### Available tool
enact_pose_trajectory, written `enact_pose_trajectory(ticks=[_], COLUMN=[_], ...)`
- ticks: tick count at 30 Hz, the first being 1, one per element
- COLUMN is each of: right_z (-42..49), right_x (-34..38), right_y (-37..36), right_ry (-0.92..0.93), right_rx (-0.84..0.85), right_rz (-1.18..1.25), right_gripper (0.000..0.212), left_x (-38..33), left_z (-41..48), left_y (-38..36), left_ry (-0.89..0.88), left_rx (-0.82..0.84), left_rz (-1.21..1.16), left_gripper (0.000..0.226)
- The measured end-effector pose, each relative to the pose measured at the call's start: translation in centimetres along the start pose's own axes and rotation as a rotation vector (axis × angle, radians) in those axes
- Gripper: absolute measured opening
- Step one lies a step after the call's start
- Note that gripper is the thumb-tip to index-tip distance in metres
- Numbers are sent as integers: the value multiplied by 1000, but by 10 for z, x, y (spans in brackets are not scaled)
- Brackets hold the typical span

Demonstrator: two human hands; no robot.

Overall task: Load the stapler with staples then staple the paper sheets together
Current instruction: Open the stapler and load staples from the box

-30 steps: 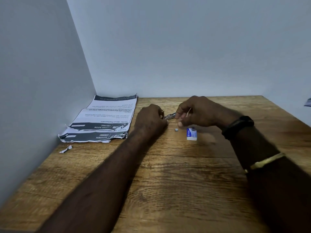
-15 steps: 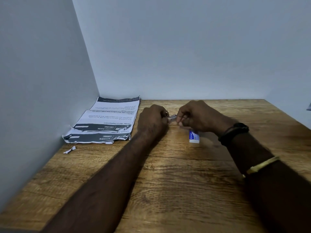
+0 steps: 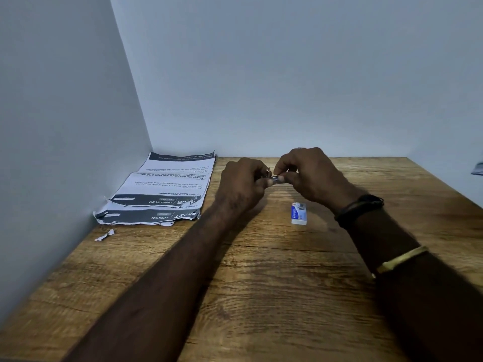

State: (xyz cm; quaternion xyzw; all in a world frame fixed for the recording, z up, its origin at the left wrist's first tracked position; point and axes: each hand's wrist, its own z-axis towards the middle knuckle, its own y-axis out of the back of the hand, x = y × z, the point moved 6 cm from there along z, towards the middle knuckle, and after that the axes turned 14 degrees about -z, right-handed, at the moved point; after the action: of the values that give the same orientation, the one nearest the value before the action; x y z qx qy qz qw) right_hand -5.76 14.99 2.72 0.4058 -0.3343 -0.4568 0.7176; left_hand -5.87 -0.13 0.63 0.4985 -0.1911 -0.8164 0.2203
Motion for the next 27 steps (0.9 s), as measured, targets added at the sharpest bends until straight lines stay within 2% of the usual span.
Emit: enact_pose_trajectory(ticks=[5, 10, 14, 20, 27], right_z=[1, -1, -1, -2, -3], right_x=[-1, -7, -8, 0, 0], right_y=[4, 13, 14, 14, 14], right_ry=[-17, -77, -70, -37, -17], right_rx=[28, 32, 81, 54, 46], right_rz=[-4, 103, 54, -29, 11], right_gripper=[10, 11, 11, 14, 29], left_x=[-2, -5, -7, -2, -1], left_z=[-1, -1, -3, 0, 2], left_y=[0, -1, -5, -1, 4], left_ry=[-41, -80, -100, -56, -24], left_rx=[-1, 0, 17, -16, -34], left_rz=[-29, -42, -26, -47, -48], left_gripper=[12, 10, 12, 10, 8])
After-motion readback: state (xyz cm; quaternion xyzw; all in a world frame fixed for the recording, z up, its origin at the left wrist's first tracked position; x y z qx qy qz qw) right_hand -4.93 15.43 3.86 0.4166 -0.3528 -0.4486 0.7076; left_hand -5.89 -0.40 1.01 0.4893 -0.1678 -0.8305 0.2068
